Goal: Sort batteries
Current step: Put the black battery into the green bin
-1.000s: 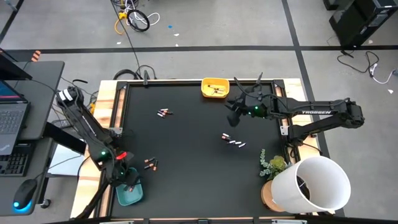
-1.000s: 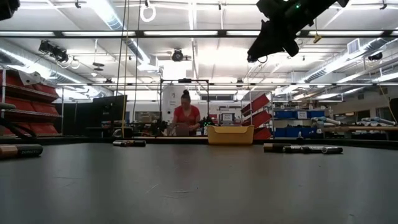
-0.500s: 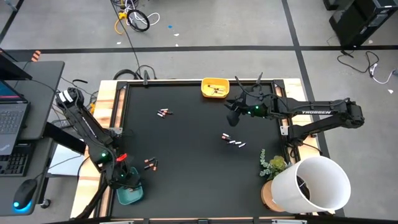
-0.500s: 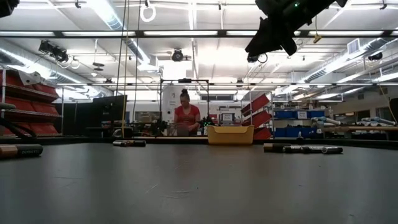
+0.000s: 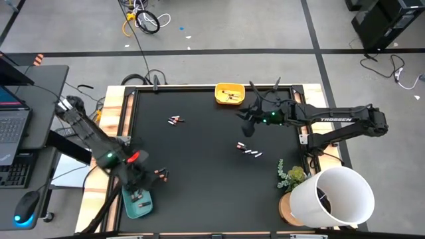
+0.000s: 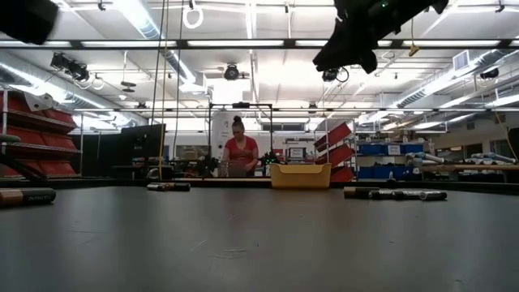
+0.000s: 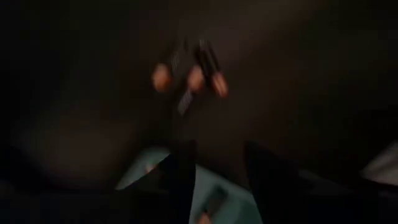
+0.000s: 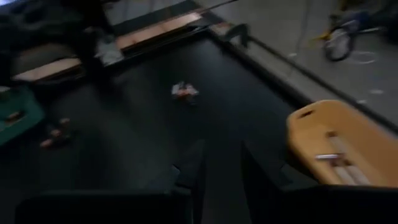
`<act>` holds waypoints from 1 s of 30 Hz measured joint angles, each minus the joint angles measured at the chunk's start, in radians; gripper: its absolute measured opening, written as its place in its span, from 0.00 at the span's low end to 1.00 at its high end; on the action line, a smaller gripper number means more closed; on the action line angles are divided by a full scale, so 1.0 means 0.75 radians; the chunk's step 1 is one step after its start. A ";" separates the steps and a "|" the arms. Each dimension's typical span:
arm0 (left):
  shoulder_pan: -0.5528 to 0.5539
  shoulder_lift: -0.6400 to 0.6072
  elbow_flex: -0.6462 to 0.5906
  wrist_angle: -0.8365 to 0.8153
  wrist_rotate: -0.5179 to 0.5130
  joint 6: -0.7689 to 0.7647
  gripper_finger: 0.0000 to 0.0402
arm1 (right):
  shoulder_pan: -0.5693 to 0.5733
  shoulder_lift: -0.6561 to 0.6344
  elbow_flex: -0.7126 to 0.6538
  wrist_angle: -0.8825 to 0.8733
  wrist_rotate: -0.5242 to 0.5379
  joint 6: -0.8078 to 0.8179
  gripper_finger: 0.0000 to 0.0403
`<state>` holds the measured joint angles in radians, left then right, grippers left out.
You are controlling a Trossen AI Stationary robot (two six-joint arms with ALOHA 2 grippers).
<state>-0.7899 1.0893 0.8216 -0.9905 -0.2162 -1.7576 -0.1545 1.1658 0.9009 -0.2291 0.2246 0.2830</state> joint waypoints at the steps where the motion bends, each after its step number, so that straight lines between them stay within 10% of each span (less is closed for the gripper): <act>1: 0.051 0.000 -0.012 0.000 0.001 0.080 0.36 | 0.002 0.011 0.000 0.014 -0.027 0.015 0.22; 13: 0.508 -0.002 -0.229 0.235 0.258 0.840 0.33 | 0.108 0.104 -0.001 0.039 -0.083 0.152 0.22; 30: 0.744 -0.002 -0.382 0.488 0.244 1.043 0.33 | 0.107 0.100 -0.001 0.153 -0.079 0.168 0.22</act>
<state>-0.2319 1.0882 0.5351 -0.6245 -0.0329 -0.9756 -0.0742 1.2407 0.9005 -0.1141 0.1653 0.4091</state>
